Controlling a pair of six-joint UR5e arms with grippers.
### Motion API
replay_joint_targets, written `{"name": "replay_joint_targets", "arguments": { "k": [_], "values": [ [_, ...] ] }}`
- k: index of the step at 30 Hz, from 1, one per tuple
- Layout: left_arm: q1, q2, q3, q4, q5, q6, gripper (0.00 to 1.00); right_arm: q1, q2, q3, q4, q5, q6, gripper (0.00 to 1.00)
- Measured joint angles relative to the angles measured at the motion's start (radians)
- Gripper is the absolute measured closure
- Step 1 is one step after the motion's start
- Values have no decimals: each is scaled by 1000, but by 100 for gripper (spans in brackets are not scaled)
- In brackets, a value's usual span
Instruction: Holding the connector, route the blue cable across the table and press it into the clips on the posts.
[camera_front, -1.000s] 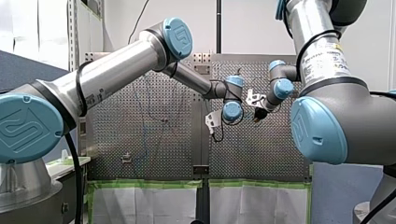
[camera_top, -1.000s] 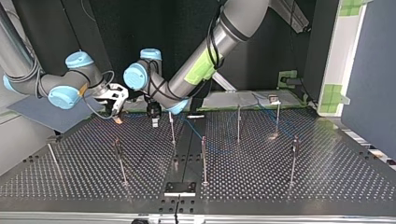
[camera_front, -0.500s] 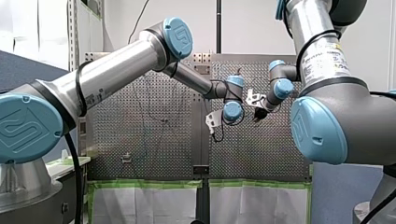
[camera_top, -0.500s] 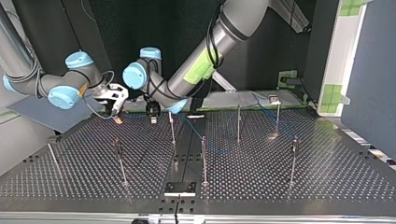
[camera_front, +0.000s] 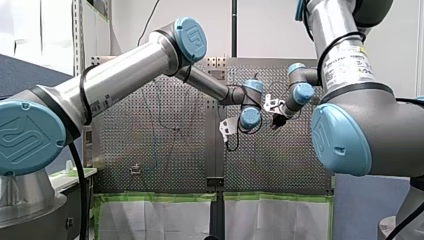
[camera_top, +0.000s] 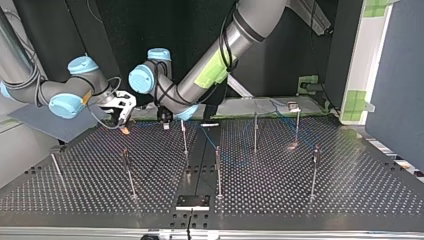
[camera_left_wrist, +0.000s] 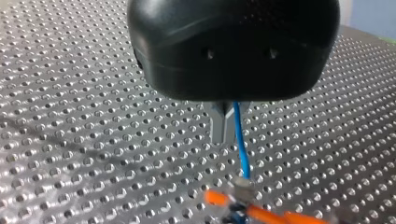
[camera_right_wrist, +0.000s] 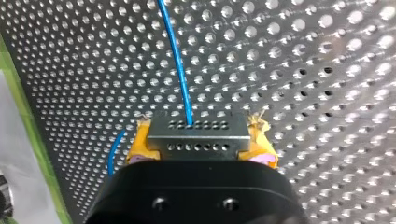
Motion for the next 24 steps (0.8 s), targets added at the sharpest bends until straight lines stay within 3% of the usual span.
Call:
{"name": "replay_joint_targets", "arguments": {
  "k": [5, 11, 16, 24],
  "values": [
    [-1, 23, 9, -35, -2, 22, 97, -4, -35, -22, 42, 0, -11, 100],
    [-6, 68, 12, -60, -6, 50, 97, -5, -93, -26, 74, -30, 5, 100],
    [-13, 114, 13, -75, -35, 72, 97, -3, -146, -30, 91, -60, 12, 100],
    [-19, 186, 14, -78, -69, 105, 97, -4, -200, -55, 132, -69, 19, 100]
  ]
}}
